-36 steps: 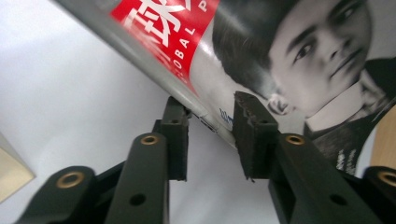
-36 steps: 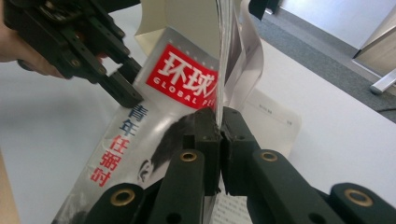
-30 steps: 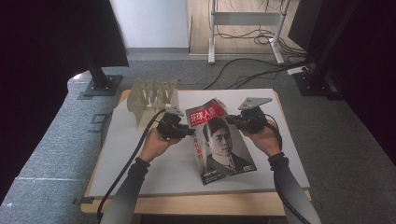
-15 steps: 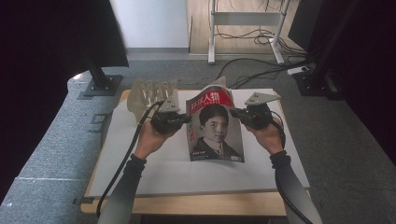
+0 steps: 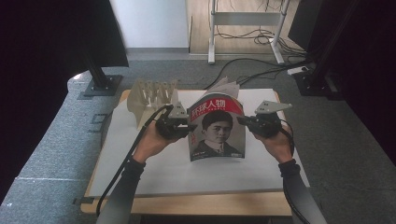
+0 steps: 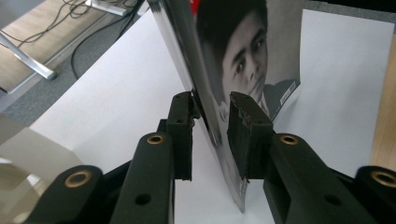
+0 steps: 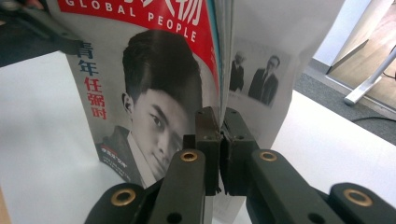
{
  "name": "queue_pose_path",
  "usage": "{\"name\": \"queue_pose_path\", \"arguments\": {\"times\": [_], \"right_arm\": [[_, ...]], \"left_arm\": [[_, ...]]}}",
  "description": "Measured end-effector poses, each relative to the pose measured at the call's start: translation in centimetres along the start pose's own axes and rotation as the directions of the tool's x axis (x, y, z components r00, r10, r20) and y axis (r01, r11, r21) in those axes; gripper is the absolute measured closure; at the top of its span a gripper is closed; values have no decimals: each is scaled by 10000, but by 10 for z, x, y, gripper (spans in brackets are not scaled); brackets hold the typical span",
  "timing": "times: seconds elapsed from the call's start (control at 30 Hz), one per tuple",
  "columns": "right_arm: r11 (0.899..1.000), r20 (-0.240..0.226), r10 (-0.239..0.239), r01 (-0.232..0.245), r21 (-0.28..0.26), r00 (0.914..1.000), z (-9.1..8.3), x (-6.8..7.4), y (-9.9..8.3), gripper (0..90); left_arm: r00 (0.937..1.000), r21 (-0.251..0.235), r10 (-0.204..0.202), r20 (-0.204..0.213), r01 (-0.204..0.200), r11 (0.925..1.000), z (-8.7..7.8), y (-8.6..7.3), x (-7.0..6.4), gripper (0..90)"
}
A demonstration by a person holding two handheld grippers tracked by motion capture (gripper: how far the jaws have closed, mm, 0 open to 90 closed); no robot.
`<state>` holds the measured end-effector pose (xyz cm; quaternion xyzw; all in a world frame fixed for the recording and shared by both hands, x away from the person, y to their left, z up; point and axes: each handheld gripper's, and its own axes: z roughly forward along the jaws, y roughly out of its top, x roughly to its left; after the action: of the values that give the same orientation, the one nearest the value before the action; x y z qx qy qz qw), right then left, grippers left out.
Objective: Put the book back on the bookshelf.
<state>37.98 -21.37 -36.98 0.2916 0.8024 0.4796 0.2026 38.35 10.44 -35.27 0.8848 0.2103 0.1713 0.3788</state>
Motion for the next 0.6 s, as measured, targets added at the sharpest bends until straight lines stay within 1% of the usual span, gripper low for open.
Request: {"name": "queue_pose_path", "arguments": {"times": [0.07, 0.17, 0.3, 0.37, 0.47, 0.53, 0.6], "right_arm": [[10000, -28, -41, 41, 0, 10000, -2, 0, -1, 854], [10000, -84, -7, 6, -54, 10000, -3, -2, -3, 853], [10000, -127, -9, 8, -82, 9999, -3, -1, -4, 853], [10000, -121, 24, -25, -62, 9999, -3, -2, -5, 852], [10000, -139, 78, -78, -29, 9999, -4, -3, -6, 849], [10000, -120, 82, -82, 4, 9999, -4, -4, -7, 838], [10000, 18, 87, -87, 39, 10000, -6, -6, -9, 810]], "left_arm": [[10000, 2, -38, 35, 38, 10000, 5, 2, 3, 685], [9997, 77, -169, 195, 167, 9998, 14, 3, 8, 672], [9993, 246, -72, 375, 63, 9997, 21, 1, 9, 678], [9994, 259, -20, 336, 11, 9997, 22, 2, 9, 732], [9989, 180, -118, 447, 110, 9998, 22, 2, 9, 824], [9980, 71, -258, 583, 255, 9997, 21, 1, 10, 861], [9981, -57, -293, 542, 297, 9995, 22, 0, 10, 867]]}}
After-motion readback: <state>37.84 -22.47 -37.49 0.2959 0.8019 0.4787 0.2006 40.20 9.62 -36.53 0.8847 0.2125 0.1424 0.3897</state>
